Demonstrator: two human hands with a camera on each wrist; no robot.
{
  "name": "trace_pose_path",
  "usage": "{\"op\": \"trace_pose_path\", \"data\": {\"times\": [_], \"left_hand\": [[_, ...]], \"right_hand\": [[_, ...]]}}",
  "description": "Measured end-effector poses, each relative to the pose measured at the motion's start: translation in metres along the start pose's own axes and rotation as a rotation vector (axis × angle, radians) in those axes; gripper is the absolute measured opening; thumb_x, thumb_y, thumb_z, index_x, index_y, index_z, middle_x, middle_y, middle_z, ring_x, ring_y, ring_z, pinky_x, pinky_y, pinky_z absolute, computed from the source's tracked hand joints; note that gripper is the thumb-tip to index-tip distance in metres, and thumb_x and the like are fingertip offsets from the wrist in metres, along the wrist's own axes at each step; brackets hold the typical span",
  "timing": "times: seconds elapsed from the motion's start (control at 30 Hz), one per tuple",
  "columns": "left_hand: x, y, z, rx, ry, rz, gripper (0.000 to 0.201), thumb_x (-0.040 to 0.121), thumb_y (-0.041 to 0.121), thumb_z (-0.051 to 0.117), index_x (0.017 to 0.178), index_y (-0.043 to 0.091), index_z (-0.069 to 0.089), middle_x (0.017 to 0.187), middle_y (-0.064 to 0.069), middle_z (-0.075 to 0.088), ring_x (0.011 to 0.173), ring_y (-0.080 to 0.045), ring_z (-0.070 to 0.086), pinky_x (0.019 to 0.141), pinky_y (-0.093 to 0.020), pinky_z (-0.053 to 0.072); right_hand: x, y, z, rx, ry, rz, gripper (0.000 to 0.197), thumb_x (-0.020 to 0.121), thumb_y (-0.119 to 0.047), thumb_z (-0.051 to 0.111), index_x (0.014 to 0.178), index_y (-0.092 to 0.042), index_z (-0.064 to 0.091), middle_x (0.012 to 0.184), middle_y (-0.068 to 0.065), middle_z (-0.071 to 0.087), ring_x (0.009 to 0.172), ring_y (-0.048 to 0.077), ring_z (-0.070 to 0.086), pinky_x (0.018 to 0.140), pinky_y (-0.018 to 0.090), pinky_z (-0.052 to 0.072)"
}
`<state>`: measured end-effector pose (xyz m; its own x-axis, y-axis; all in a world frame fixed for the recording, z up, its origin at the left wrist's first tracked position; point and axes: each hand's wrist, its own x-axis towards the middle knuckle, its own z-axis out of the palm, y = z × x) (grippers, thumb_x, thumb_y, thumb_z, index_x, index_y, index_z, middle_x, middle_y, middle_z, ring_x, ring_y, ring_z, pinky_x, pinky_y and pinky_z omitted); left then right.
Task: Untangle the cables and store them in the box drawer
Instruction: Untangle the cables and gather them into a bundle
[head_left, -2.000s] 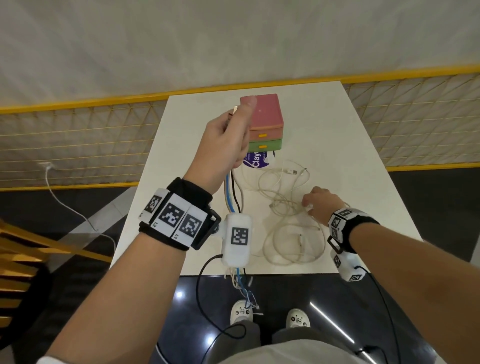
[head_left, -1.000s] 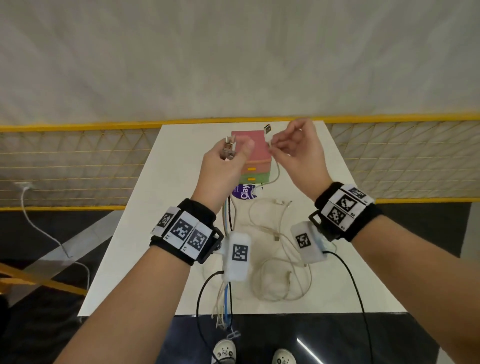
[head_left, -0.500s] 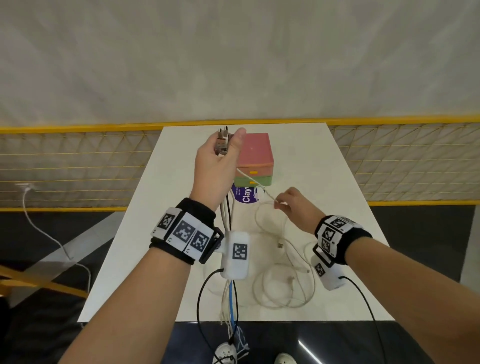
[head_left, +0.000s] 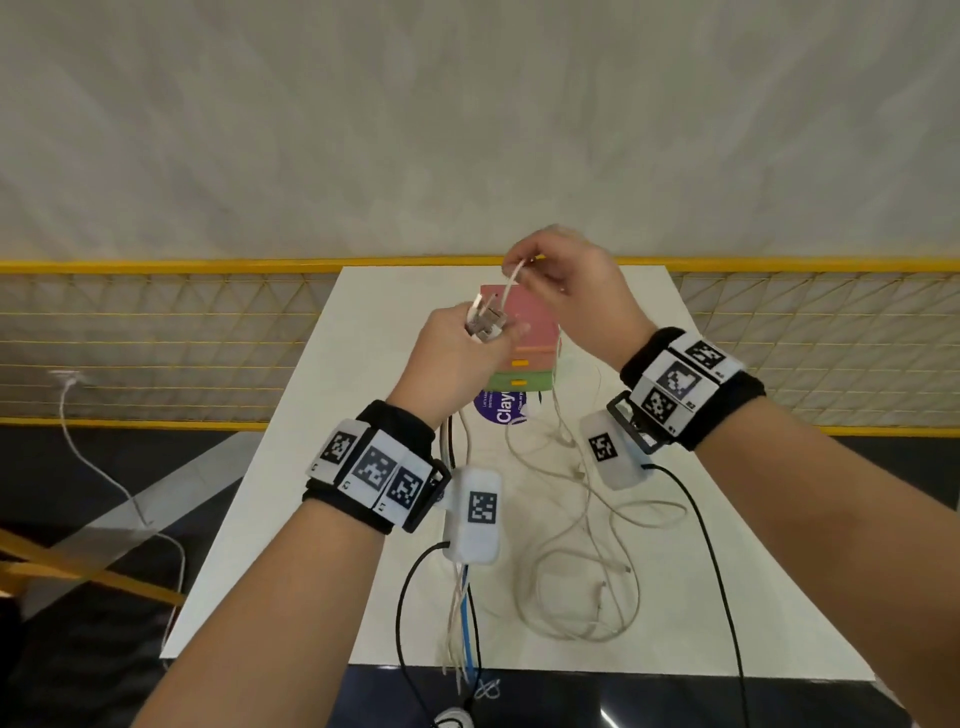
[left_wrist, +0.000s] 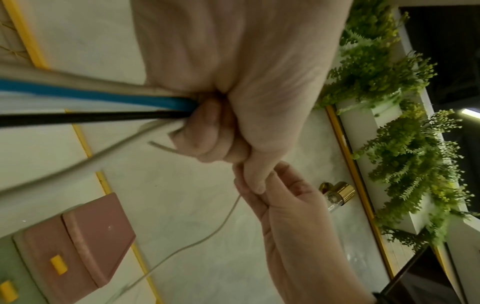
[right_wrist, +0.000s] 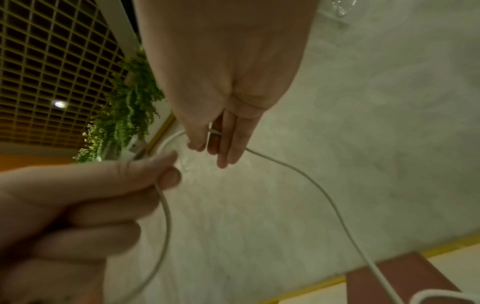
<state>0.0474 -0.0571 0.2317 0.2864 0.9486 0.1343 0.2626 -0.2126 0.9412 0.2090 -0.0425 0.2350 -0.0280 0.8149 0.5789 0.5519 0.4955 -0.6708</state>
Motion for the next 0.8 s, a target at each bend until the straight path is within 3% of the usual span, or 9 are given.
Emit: {"op": "trace_pose_path", "data": {"times": [0.17,0.27,0.33,0.4,0.47,0.53,0.6,0.67,0.8], "left_hand": [[0.009,0.006,-0.022,-0.232,0.386,0.054,0.016,0.085,0.031,0.074,0.076,0.028,0.061,0.065,0.013,0.054,0.054,-0.006,0.043,0.055,-0.026,0.037],[0.016,0.002,-0.037,-0.274,0.538,0.071,0.013,0.086,0.026,0.074,0.096,0.021,0.066,0.073,0.015,0.057,0.059,-0.003,0.050,0.062,-0.030,0.043],[0.014,0.000,-0.038,-0.207,0.489,0.143,0.042,0.088,0.019,0.072,0.127,0.019,0.058,0.100,0.011,0.060,0.077,0.007,0.058,0.074,-0.015,0.048],[0.006,0.001,-0.028,-0.087,0.282,0.195,0.055,0.088,0.020,0.072,0.137,0.025,0.050,0.107,0.014,0.057,0.078,0.015,0.057,0.073,-0.001,0.042],[0.004,0.000,-0.014,0.113,0.075,0.142,0.046,0.088,0.031,0.071,0.131,0.028,0.055,0.100,0.018,0.058,0.077,0.009,0.058,0.065,0.003,0.039],[0.004,-0.003,-0.004,0.241,-0.002,0.073,0.021,0.088,0.040,0.068,0.103,0.026,0.061,0.086,0.016,0.060,0.073,0.002,0.055,0.057,-0.005,0.040],[0.004,-0.006,-0.001,0.227,0.055,0.074,0.020,0.089,0.041,0.066,0.081,0.029,0.052,0.074,0.015,0.055,0.067,0.000,0.051,0.053,-0.010,0.037],[0.005,-0.006,-0.002,0.068,0.198,0.089,0.021,0.090,0.039,0.067,0.081,0.027,0.052,0.074,0.014,0.055,0.066,0.003,0.051,0.057,-0.005,0.039],[0.010,-0.006,-0.017,-0.069,0.399,0.122,0.019,0.089,0.036,0.069,0.089,0.022,0.056,0.075,0.015,0.058,0.061,0.011,0.053,0.065,-0.011,0.040]], "right_hand": [[-0.025,0.048,0.003,-0.258,-0.185,0.305,0.018,0.095,-0.016,0.052,0.091,-0.001,0.059,0.092,0.017,0.066,0.084,0.034,0.064,0.076,0.038,0.050],[-0.044,0.062,0.002,-0.273,-0.247,0.387,0.021,0.098,-0.018,0.048,0.094,-0.003,0.061,0.088,0.008,0.067,0.080,0.026,0.060,0.069,0.027,0.045],[-0.044,0.058,0.003,-0.226,-0.219,0.387,0.020,0.097,-0.021,0.049,0.097,-0.008,0.064,0.087,0.006,0.068,0.081,0.025,0.063,0.073,0.034,0.051],[-0.037,0.046,0.003,-0.260,-0.212,0.301,0.021,0.097,-0.024,0.050,0.096,-0.010,0.066,0.082,0.009,0.068,0.077,0.026,0.065,0.074,0.043,0.055],[-0.029,0.029,0.005,-0.259,-0.216,0.198,0.020,0.096,-0.020,0.050,0.098,-0.009,0.066,0.085,0.009,0.067,0.072,0.022,0.066,0.071,0.040,0.055],[-0.024,0.015,0.007,-0.199,-0.186,0.126,0.019,0.095,-0.013,0.049,0.104,-0.010,0.065,0.093,0.005,0.065,0.071,0.017,0.067,0.068,0.028,0.055],[-0.025,0.010,0.009,-0.119,-0.164,0.149,0.018,0.096,-0.012,0.048,0.104,-0.005,0.062,0.093,0.002,0.062,0.070,0.016,0.068,0.064,0.022,0.056],[-0.035,0.014,0.011,-0.057,-0.209,0.263,0.018,0.099,-0.014,0.044,0.099,-0.003,0.059,0.089,0.003,0.060,0.068,0.022,0.069,0.061,0.023,0.058],[-0.072,0.037,0.015,-0.045,-0.339,0.495,0.028,0.102,-0.025,0.037,0.079,-0.022,0.053,0.071,-0.001,0.053,0.072,0.034,0.070,0.061,0.029,0.055]]}}
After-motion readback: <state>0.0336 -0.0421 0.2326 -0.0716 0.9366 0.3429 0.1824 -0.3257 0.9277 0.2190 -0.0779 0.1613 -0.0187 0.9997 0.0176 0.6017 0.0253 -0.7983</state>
